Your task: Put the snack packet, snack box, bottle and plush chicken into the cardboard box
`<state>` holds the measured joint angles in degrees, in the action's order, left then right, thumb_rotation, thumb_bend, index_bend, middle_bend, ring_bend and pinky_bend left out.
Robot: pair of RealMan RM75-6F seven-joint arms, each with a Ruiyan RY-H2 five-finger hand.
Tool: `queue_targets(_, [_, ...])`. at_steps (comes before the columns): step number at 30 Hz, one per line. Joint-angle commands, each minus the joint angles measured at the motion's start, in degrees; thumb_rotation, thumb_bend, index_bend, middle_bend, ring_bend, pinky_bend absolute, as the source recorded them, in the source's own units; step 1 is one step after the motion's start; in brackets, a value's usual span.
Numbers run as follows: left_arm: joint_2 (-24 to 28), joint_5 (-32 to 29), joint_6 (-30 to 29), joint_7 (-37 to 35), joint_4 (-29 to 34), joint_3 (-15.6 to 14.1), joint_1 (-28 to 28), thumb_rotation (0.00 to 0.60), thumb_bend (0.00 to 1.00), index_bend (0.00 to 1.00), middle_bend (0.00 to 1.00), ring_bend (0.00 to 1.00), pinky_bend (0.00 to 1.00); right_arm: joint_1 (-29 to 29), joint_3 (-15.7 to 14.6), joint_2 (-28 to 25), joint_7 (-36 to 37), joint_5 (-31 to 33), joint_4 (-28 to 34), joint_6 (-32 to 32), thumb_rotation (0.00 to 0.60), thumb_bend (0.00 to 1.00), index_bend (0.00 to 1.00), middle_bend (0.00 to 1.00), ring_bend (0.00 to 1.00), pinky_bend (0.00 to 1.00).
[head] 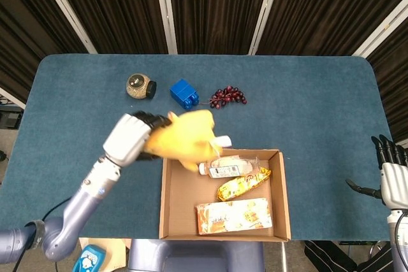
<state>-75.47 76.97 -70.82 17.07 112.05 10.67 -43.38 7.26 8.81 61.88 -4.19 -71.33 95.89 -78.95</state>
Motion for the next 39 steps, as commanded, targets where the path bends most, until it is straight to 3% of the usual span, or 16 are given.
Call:
queue_targets(1, [-2.15,2.07,2.32,-1.41,2.64,-2.09,-0.62,0.600,0.49,0.76,0.54,0.48,0.49,-0.10,0.14,-0.04,0.05,0.53,-0.23,0.08,0.600,0.07,0.00,0.00,0.00,0.00])
queue_targets(4, [-3.05,2.69,4.67,-0.83,3.35,-3.51,-1.25,0.600,0.43,0.67,0.44,0.41,0.43,-0.27,0.37,-0.19,0.41,1.15,-0.39,0.05,0.600,0.07,0.00,0.00,0.00,0.00])
queue_targets(9, [-2.42,0.65,9.77,0.79,3.76,-5.71,-2.33,0.600,0.17,0.25,0.04,0.02,0.07,-0.54,0.41,-0.56,1.00,1.38,-0.51,0.06,0.600,0.07,0.00,0.00,0.00,0.00])
queue_targets(11, [-1.26,-1.31,11.94,1.97,4.08,-6.27,-2.86,0.600,0.08,0.13,0.00,0.00,0.00,-0.62,0.39,-0.69,1.18,1.38,-0.53,0.09,0.600,0.07,0.00,0.00,0.00,0.00])
queue_targets(14, [-0.43,-3.48,12.64,3.00,4.47,-6.14,-2.95,0.600,0.03,0.02,0.00,0.00,0.00,-0.67,0.35,-0.83,1.41,1.27,-0.55,0.15,0.600,0.07,0.00,0.00,0.00,0.00])
queue_targets(21, [2.27,-4.94,10.00,2.77,5.26,-6.52,-0.55,0.600,0.02,0.00,0.00,0.00,0.00,-0.69,0.07,-0.96,1.44,0.45,-0.45,0.09,0.600,0.07,0.00,0.00,0.00,0.00])
queue_targets(27, [8.15,-3.87,4.24,2.76,4.61,-10.33,5.37,0.600,0.02,0.00,0.00,0.00,0.00,-0.58,-0.25,-0.96,1.36,-0.48,-0.23,0.16,0.600,0.07,0.00,0.00,0.00,0.00])
queue_targets(32, [12.23,1.16,-5.46,4.47,0.39,-14.58,12.82,0.600,0.02,0.00,0.00,0.00,0.00,-0.40,-0.65,-0.83,0.81,-1.73,-0.03,0.00,0.600,0.07,0.00,0.00,0.00,0.00])
queue_targets(39, [14.31,2.46,-17.20,-1.19,-5.19,-17.20,23.07,0.600,0.02,0.00,0.00,0.00,0.00,-0.29,-1.19,-0.29,-0.20,-4.09,1.31,-1.06,0.600,0.07,0.00,0.00,0.00,0.00])
